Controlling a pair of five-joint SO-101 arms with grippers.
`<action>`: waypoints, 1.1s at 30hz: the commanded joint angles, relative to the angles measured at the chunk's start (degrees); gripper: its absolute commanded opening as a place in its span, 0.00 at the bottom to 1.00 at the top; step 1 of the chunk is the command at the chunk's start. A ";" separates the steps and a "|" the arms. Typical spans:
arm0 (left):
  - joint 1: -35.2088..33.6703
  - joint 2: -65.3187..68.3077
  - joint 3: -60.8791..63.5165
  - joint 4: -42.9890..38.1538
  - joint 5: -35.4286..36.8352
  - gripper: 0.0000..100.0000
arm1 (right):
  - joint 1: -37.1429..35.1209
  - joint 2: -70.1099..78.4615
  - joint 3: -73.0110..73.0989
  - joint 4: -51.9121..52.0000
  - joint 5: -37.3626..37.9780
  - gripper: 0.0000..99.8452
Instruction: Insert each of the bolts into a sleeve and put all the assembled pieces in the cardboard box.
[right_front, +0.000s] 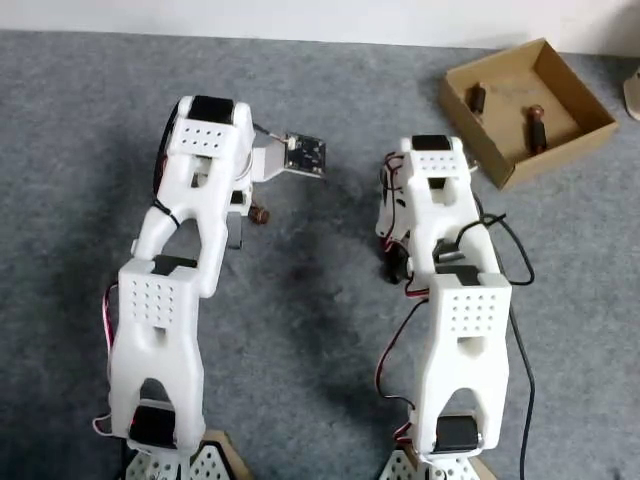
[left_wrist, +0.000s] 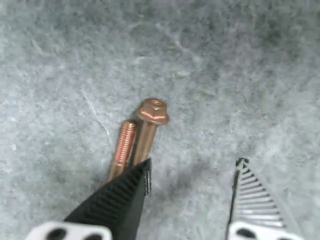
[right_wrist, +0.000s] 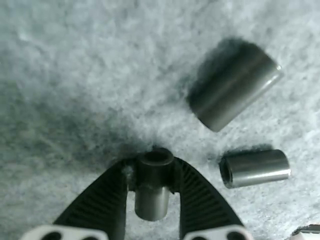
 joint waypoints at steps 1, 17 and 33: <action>0.66 1.89 -2.77 -1.58 -17.23 0.26 | -0.48 -0.75 -0.75 -1.71 0.62 0.00; 0.31 11.65 -15.78 2.64 -16.97 0.26 | -0.48 -0.75 -0.75 -1.71 0.62 0.00; 0.48 12.88 -20.44 -0.18 -17.23 0.26 | -0.48 -0.75 -0.40 -3.30 0.62 0.00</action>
